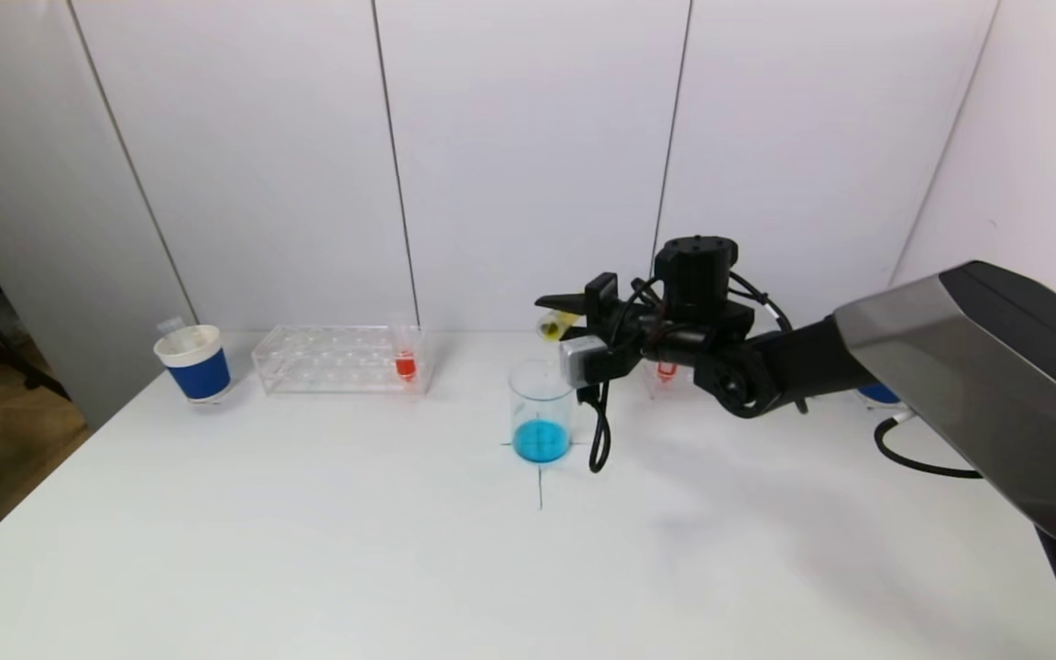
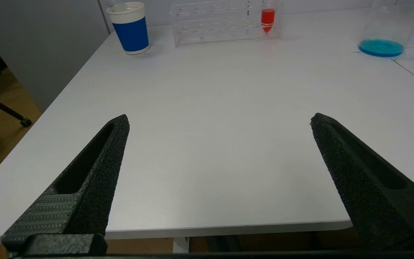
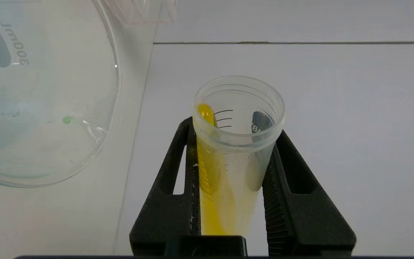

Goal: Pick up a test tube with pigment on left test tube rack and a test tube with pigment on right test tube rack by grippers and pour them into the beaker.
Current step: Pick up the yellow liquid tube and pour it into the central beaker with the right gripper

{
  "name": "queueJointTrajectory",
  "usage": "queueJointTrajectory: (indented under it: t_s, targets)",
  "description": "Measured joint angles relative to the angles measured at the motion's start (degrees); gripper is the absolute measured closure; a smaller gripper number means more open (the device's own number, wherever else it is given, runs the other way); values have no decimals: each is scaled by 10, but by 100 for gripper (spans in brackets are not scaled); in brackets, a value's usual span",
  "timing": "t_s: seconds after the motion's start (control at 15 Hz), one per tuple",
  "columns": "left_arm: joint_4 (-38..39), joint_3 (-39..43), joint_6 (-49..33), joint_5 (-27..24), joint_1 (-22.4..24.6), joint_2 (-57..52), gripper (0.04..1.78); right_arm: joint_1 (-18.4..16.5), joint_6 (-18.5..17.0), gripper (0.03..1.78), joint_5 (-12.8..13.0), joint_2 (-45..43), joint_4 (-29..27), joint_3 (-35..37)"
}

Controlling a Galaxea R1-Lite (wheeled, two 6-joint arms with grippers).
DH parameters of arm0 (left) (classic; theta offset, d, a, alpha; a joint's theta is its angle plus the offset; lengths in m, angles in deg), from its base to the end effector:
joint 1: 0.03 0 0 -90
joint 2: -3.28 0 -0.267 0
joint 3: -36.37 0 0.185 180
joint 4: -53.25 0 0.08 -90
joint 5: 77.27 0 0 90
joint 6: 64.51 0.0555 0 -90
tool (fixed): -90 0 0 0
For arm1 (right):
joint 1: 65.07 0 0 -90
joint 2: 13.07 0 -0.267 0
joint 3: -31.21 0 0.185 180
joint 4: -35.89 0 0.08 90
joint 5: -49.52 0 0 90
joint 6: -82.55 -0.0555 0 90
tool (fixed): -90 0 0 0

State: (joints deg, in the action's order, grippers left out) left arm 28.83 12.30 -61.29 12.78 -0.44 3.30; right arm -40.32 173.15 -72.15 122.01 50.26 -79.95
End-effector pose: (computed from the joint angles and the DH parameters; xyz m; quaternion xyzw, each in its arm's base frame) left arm 0.0374 -0.0002 0.0746 0.0281 0.0031 -0.0032 0.9996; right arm 0.4270 0.2289 0.0924 -0.6207 -0.2764 0.3904 0.6213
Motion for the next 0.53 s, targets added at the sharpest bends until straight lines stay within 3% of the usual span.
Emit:
queueJointTrajectory:
  t_s: [0.53]
  targets:
    - [0, 0, 0, 0, 0, 0, 6, -1, 71, 126, 17, 1, 0, -20]
